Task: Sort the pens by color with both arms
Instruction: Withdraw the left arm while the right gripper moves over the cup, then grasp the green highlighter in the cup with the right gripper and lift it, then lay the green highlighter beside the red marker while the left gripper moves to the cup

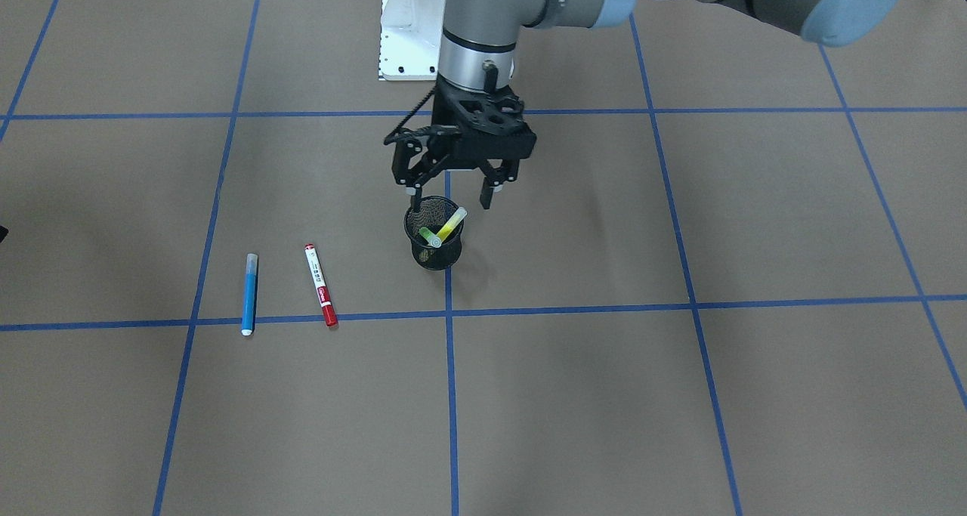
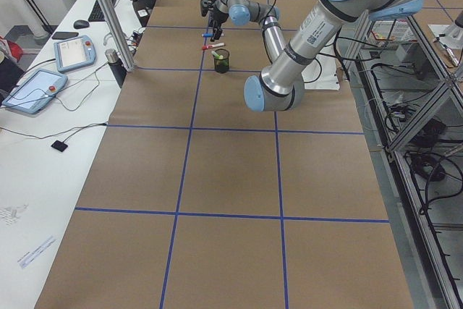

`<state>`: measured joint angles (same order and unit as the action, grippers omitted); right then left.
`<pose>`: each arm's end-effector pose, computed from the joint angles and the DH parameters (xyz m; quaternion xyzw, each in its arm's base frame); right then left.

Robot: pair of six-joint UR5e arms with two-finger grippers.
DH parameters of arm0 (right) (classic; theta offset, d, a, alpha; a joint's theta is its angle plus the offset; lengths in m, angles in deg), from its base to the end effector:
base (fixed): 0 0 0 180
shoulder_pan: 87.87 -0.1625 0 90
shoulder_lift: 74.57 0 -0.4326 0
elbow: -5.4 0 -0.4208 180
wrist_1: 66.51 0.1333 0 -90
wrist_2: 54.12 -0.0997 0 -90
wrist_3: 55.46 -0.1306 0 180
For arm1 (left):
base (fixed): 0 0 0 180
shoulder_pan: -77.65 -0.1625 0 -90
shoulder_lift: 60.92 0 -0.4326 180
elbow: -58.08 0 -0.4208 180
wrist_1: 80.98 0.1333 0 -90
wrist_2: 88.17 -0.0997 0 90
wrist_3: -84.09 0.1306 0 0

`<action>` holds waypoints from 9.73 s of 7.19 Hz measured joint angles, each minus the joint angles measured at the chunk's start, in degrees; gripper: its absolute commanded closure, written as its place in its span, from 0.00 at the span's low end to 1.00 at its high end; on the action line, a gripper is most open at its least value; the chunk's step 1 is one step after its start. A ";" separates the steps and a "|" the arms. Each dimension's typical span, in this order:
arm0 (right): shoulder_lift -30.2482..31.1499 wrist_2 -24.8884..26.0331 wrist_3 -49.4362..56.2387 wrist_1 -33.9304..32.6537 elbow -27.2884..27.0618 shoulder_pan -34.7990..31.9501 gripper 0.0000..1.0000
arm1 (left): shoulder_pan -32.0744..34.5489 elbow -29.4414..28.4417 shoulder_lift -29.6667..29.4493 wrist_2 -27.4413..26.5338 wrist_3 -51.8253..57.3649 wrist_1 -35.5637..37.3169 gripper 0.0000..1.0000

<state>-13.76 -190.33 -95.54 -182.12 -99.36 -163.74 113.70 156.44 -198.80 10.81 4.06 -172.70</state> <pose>-0.1177 -0.6273 0.3025 -0.0460 -0.4116 0.1429 0.8989 0.5132 -0.5132 0.0867 0.1258 0.4714 -0.1598 0.8582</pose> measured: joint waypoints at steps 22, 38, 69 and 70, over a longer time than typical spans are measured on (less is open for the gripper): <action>-29.51 23.07 -23.04 11.88 30.38 39.59 0.42 | 31.35 4.56 33.13 27.14 51.54 8.48 0.01; -30.19 23.37 -23.01 11.98 30.13 39.64 0.69 | 31.36 5.76 33.56 28.10 51.56 8.63 0.01; -24.36 -12.22 9.27 11.39 41.40 22.64 0.75 | -13.52 -2.52 12.77 -12.32 -29.76 -32.74 0.23; -24.69 -11.90 9.34 12.28 41.85 23.26 0.74 | -13.76 -2.89 12.61 -12.92 -29.91 -32.78 0.27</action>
<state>-38.44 -202.23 -86.20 -169.84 -57.51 -140.48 99.94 153.55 -186.19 -2.11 -25.85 -205.48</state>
